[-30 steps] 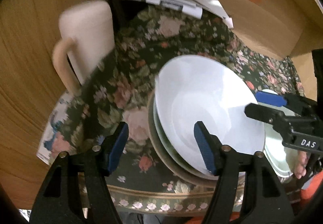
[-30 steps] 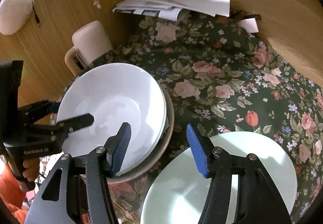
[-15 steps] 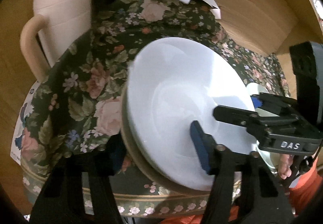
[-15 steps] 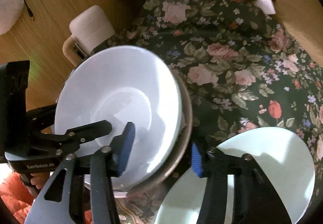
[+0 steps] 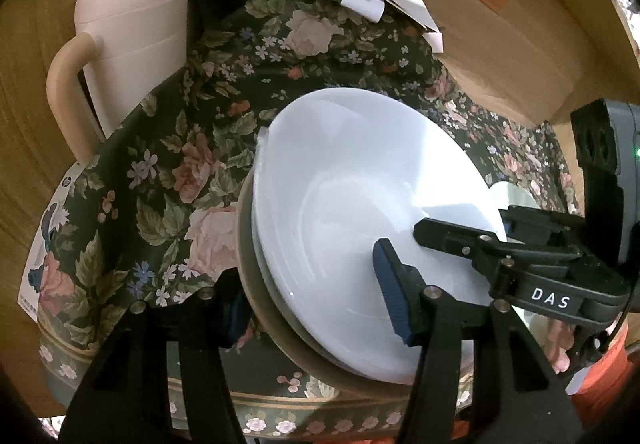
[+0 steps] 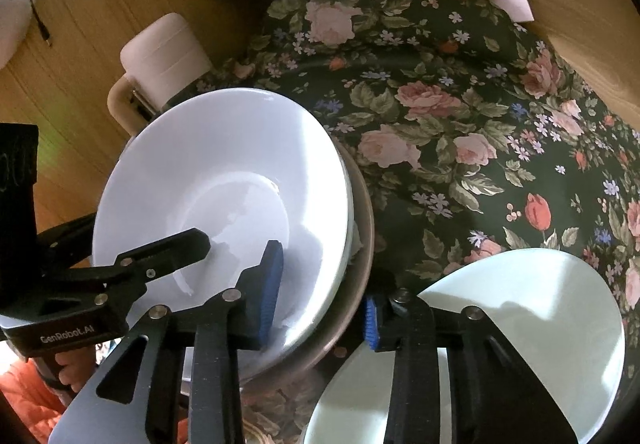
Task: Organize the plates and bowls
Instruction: 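Grasp the rim of the nested bowl stack with the left gripper, then lift the nested bowls with the left gripper over the plate stack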
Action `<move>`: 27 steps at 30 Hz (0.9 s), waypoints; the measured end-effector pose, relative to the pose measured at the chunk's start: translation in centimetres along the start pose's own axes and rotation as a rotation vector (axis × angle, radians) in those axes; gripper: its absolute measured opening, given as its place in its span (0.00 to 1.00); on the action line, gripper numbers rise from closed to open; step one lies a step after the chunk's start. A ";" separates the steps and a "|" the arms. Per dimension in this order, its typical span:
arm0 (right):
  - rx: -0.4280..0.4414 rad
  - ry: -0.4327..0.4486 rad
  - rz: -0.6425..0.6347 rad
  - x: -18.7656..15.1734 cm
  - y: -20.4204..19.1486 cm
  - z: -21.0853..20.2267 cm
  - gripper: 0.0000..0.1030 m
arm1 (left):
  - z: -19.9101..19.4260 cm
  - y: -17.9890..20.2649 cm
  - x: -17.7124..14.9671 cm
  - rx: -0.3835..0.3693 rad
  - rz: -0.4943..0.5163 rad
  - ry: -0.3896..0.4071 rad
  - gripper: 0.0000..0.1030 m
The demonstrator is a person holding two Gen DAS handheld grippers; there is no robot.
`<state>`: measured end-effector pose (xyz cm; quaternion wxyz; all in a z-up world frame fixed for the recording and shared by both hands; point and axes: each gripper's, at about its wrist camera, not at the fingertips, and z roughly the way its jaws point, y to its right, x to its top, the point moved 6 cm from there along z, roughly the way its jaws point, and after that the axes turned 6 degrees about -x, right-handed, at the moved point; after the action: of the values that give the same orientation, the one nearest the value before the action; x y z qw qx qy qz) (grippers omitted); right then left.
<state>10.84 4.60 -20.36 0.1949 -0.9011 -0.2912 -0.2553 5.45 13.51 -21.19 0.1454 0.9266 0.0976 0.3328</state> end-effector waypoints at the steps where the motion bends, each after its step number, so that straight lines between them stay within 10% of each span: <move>1: -0.003 0.002 0.000 0.0 -0.1 0.0 0.30 | 0.0 0.0 0.1 0.004 -0.001 0.002 0.54; 27: 0.002 0.138 0.063 0.5 1.6 -5.2 0.28 | -1.9 3.5 2.5 -0.012 0.026 0.076 0.54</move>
<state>10.42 0.97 -16.23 0.2231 -0.8900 -0.2489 -0.3103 6.45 11.32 -17.12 0.1426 0.9136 0.0890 0.3703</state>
